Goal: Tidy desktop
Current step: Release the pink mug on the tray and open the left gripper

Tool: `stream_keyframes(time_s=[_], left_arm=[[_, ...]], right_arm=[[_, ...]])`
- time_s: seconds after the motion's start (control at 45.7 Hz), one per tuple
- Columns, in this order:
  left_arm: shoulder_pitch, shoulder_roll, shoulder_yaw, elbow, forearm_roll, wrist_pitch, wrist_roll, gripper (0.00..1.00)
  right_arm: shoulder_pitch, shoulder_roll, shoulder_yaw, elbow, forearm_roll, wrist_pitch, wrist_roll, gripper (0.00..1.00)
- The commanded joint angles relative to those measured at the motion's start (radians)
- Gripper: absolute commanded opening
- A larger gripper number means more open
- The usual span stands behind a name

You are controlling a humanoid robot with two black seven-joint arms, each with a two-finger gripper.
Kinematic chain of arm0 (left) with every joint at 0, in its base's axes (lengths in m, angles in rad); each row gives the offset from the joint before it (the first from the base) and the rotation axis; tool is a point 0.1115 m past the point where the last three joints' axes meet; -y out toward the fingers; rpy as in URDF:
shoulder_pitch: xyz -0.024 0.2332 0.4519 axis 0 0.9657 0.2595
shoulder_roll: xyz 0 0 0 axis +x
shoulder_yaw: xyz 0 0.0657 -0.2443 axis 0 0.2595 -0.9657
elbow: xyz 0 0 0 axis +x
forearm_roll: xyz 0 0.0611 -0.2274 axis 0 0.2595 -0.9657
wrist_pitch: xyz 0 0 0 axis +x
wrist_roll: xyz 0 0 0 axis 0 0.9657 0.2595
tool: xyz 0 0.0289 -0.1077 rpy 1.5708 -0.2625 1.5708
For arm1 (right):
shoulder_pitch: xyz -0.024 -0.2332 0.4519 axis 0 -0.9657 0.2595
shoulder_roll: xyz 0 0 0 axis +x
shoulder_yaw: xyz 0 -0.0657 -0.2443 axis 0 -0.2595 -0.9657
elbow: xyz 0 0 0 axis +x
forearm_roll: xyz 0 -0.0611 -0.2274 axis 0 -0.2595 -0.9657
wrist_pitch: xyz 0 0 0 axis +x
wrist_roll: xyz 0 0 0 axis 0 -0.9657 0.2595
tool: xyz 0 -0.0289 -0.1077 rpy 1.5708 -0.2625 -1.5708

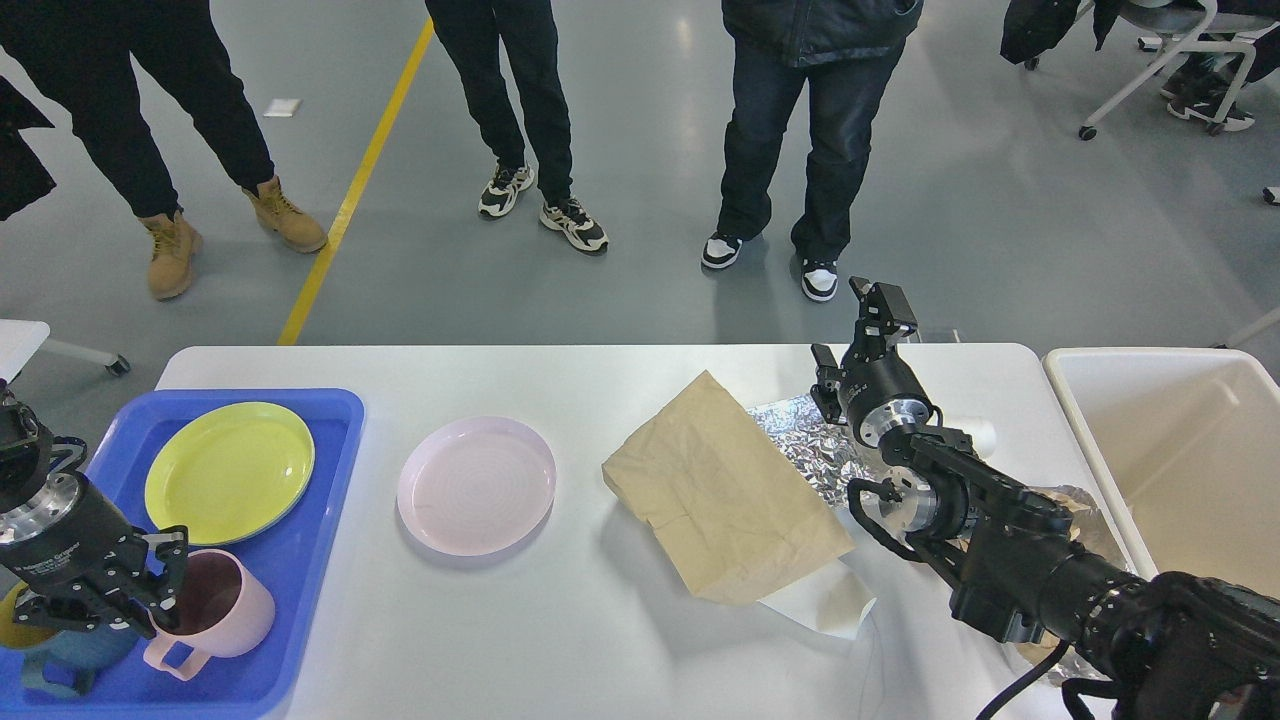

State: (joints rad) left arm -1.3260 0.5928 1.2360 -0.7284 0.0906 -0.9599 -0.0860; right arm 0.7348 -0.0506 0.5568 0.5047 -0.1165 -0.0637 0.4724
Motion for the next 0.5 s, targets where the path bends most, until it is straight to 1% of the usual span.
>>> stream_keyframes(time_s=[0.0,0.066,0.109,0.197,0.241,0.328,0.372,0.482], left_arm=[[0.002,-0.005,0.005,0.000,0.001,0.000,0.002,0.41],[0.002,-0.005,0.010,0.000,0.001,0.000,0.002,0.48],[0.002,-0.005,0.013,-0.002,0.001,0.000,0.002,0.55],[-0.009,-0.010,0.028,-0.002,0.003,0.000,0.003,0.76],[-0.021,-0.013,0.043,-0.002,0.005,0.000,0.003,0.84],[-0.096,-0.016,0.112,-0.002,0.003,0.000,0.002,0.88],[-0.145,-0.025,0.163,-0.002,0.001,0.000,-0.009,0.90],[-0.239,-0.079,0.250,-0.002,-0.014,0.000,-0.014,0.93]], right_arm=[[0.000,0.000,0.000,0.000,0.000,-0.001,0.000,1.00],[0.000,0.000,0.000,0.000,0.000,0.001,0.000,1.00],[0.000,0.000,0.000,0.000,0.000,-0.001,0.000,1.00],[0.000,0.000,0.000,0.000,0.000,-0.001,0.000,1.00],[0.000,0.000,0.000,0.000,0.000,0.001,0.000,1.00],[0.000,0.000,0.000,0.000,0.000,-0.001,0.000,1.00],[0.000,0.000,0.000,0.000,0.000,-0.001,0.000,1.00],[0.000,0.000,0.000,0.000,0.000,-0.001,0.000,1.00]])
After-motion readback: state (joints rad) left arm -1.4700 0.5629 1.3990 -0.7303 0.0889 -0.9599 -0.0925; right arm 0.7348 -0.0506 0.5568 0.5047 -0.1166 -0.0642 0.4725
